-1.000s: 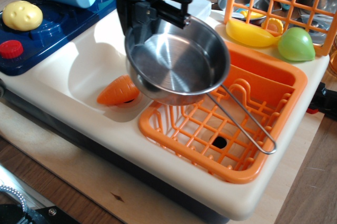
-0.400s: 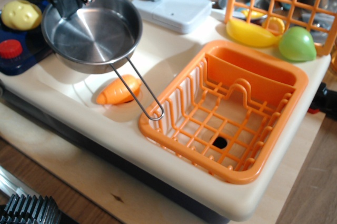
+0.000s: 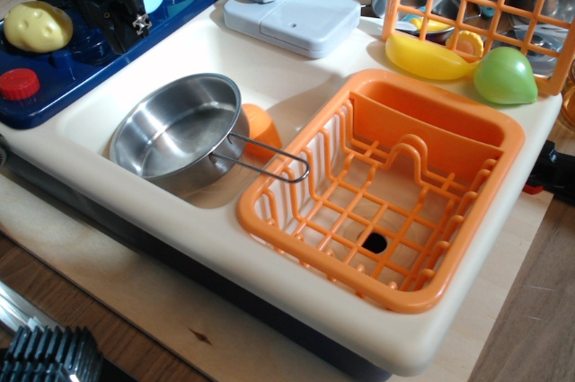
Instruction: Put pan from drying rack into sink
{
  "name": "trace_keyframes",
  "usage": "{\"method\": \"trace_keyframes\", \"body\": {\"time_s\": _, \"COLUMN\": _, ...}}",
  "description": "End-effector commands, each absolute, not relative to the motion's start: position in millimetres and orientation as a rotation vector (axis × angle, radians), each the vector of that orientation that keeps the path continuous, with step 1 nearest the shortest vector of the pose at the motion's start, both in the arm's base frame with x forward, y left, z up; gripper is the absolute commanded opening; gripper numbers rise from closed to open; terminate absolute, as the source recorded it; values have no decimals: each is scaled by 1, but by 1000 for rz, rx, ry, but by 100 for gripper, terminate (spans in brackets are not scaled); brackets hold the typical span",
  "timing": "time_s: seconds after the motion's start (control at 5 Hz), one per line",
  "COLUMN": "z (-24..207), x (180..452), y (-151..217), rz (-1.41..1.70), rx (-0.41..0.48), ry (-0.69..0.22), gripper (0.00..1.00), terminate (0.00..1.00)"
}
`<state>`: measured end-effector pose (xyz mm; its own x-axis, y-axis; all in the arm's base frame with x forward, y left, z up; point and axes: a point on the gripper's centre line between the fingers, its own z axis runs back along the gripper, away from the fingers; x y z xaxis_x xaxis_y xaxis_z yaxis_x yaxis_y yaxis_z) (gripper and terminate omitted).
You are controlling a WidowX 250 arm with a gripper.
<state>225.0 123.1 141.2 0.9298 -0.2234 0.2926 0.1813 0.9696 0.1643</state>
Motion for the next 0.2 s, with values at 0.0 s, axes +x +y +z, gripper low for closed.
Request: {"method": "trace_keyframes", "body": {"time_s": 0.0, "z": 150, "x": 226, "y": 125, "rz": -218, "rx": 158, "ry": -345, "gripper": 100, "terminate": 100}}
